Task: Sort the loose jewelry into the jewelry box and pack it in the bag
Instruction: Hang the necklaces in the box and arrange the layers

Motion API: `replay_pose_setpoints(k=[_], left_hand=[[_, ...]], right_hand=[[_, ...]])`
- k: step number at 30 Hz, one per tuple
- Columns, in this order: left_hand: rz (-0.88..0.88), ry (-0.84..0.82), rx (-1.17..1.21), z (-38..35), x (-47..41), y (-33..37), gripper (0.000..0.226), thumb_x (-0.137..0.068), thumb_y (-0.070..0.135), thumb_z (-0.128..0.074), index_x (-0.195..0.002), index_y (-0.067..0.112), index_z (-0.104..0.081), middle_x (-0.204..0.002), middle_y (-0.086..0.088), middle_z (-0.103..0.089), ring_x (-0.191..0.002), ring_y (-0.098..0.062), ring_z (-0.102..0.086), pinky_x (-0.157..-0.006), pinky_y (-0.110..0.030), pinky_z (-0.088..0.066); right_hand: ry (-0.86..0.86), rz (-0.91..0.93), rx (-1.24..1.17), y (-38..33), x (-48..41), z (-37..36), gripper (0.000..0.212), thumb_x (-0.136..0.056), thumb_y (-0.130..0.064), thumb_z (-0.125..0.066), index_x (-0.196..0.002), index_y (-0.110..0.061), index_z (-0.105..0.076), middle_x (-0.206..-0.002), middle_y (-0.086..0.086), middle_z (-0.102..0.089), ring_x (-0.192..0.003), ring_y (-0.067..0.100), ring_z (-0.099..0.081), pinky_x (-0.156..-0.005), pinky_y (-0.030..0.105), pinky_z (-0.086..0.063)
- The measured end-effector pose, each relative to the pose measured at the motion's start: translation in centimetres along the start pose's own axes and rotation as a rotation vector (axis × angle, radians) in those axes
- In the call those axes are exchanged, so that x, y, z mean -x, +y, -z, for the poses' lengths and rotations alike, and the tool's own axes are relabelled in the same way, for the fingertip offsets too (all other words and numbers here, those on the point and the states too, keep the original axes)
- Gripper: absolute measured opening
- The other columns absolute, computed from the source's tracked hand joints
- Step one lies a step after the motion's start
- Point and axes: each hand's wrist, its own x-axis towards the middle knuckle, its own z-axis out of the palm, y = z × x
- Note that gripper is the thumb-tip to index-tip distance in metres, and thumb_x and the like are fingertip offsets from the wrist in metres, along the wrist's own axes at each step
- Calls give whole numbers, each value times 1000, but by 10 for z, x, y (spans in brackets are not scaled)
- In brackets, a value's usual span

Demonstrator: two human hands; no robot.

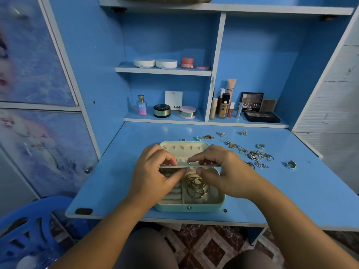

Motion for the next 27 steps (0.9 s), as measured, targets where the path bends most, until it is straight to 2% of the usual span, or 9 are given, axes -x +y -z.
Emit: replay_pose_setpoints(k=[3,7,9,16,19,24,27], left_hand=[[11,25,5,-1,-1,0,35,-73,44,-76,-72,12,-62,-78,5,-53,-75,-12,-52,-64,-19,-43],[-8,47,-3,-1,-4,-1,33,-72,42,-77,-74,13,-62,-77,5,-53,-74,-13,-53,-63,-20,-44],[-19,45,-13,-1,-5,-2,33,-73,42,-78,-73,12,-62,-77,4,-54,-74,-12,-52,-64,-18,-42],[-20,59,0,-2,-7,-2,34,-73,42,-78,-73,12,-62,-77,5,-54,-73,-12,-52,-64,-18,-42],[-27,57,2,-3,-7,-3,35,-73,42,-79,-73,11,-63,-77,3,-54,-73,-14,-53,-63,-22,-44],[-31,59,18,-3,-8,-2,35,-73,41,-80,-74,11,-63,-76,2,-55,-73,-15,-53,-62,-28,-46],[-31,56,13,-3,-7,-2,34,-73,40,-80,-74,11,-63,-77,2,-54,-73,-15,-52,-62,-27,-46]], right_hand=[[39,0,-24,1,-1,-4,25,-87,-24,-66,-111,-33,-67,-97,-14,-57,-94,-1,-55,-82,16,-44],[118,-4,-80,4,0,-9,25,-86,-22,-69,-109,-31,-68,-102,-13,-62,-100,2,-60,-89,27,-50],[115,-3,-75,4,-1,-9,24,-86,-20,-69,-107,-32,-68,-100,-14,-61,-99,2,-60,-89,29,-49],[144,-7,-96,3,-4,-9,25,-83,-18,-72,-102,-35,-65,-99,-14,-64,-96,-1,-60,-87,21,-49],[120,2,-78,3,-6,-9,21,-84,-16,-70,-98,-31,-67,-96,-13,-62,-93,1,-60,-85,21,-48],[42,-6,-33,2,-12,-5,22,-85,-15,-67,-92,-35,-62,-93,-8,-58,-87,5,-58,-81,28,-49],[7,-5,-1,3,-15,-3,20,-86,-17,-66,-92,-34,-61,-94,-7,-58,-85,4,-56,-77,24,-47]])
